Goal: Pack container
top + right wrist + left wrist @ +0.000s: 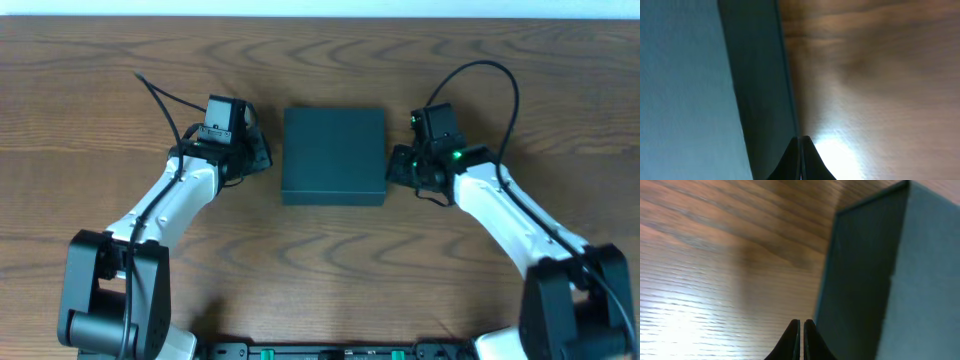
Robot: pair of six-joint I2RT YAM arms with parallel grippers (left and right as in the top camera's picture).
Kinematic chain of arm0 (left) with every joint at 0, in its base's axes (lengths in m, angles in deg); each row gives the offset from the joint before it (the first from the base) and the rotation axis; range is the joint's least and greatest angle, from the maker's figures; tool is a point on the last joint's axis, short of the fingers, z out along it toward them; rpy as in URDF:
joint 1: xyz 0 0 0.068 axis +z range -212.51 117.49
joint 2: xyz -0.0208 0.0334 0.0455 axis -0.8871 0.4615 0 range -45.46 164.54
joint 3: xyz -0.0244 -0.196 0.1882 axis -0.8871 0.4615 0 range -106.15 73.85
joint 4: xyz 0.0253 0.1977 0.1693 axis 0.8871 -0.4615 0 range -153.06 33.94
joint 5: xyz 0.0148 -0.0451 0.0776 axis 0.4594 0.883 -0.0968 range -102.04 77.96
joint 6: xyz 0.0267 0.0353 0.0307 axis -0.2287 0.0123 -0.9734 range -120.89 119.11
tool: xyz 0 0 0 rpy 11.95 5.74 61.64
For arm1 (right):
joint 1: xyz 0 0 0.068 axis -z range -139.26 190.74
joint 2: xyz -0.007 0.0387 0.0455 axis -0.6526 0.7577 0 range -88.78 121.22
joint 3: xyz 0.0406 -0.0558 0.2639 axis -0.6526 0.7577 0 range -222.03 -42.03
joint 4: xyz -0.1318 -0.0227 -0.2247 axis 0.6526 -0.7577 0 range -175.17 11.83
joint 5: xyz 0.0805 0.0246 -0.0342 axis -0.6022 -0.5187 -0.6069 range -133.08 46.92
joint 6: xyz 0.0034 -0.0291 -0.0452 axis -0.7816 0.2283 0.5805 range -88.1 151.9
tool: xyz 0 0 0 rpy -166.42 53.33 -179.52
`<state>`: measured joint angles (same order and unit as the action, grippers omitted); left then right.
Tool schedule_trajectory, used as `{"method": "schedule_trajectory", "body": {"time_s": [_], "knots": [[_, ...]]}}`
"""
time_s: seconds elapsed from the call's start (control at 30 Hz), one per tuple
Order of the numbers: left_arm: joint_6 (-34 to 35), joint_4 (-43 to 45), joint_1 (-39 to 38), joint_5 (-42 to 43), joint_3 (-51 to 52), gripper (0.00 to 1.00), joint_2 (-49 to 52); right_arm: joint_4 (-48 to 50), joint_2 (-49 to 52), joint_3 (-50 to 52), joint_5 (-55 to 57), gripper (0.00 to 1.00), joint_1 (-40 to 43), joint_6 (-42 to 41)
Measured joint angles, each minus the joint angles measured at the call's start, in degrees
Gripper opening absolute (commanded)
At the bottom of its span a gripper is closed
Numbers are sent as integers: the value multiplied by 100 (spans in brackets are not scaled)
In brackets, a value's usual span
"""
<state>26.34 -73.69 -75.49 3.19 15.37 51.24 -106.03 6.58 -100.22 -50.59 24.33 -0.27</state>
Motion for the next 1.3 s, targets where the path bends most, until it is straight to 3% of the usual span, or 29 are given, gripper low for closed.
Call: {"method": "schedule_trajectory", "body": {"time_s": [0.3,1.0,1.3], "knots": [[352,306,0,605,2,6,212,938,772,24,-616,2,0,-358],[1272,1657,-157,715,7,6,243,2048,785,44,-603,2,380,-935],[1751,2090,-588,1078,7,6,382,2625,785,26,-1252,1,616,-1281]]}}
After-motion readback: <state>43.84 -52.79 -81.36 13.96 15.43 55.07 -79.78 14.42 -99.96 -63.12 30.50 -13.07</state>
